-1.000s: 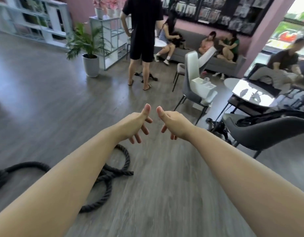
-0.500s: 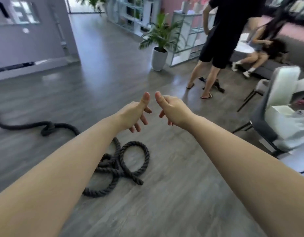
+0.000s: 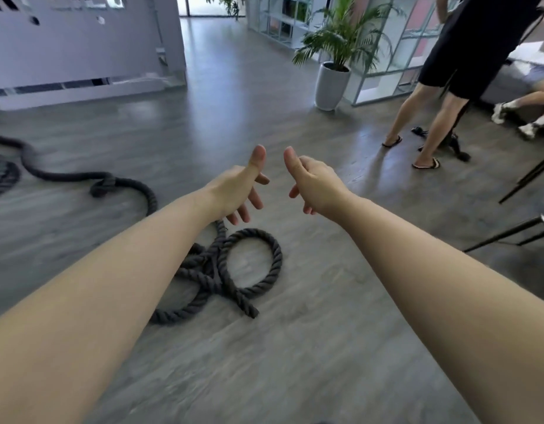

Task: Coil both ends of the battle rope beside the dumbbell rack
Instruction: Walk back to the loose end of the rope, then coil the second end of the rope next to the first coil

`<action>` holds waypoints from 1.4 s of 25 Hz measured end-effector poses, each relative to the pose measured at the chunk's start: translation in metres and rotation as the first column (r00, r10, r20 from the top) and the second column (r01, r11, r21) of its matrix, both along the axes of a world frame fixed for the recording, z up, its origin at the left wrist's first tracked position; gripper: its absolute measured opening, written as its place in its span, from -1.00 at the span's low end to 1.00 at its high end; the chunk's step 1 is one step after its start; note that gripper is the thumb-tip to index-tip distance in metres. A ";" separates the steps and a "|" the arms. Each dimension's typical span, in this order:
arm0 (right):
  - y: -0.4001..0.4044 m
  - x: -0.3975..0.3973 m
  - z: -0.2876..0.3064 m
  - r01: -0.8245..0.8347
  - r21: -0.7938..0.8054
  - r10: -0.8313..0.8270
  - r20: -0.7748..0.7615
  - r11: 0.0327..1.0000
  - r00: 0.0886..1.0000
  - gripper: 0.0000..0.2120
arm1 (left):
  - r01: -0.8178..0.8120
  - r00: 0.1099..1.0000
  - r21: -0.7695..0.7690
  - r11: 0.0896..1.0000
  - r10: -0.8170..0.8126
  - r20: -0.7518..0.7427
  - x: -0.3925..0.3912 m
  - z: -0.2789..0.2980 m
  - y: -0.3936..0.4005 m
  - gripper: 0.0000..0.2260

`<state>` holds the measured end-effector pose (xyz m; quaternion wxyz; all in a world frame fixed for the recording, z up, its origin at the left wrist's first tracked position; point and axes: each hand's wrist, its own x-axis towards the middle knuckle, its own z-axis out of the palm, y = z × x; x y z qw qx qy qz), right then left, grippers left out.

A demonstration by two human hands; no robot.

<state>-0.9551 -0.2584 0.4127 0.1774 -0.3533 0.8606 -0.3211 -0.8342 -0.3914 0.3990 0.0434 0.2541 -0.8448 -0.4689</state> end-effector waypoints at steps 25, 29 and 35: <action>-0.136 0.027 -0.135 -0.220 -0.033 0.218 -0.041 0.975 0.975 -0.29 | -0.235 0.970 0.143 0.961 0.241 -0.023 0.062 -0.166 -0.088 0.04; -0.149 0.006 -0.225 -0.300 -0.004 0.300 0.007 0.954 0.954 -0.36 | -0.383 0.923 0.176 0.907 0.384 0.029 0.055 -0.242 -0.085 0.11; -0.134 -0.014 -0.376 -0.380 0.133 0.367 0.111 0.915 0.923 -0.35 | -0.496 0.868 0.296 0.817 0.479 0.133 0.018 -0.369 -0.063 0.00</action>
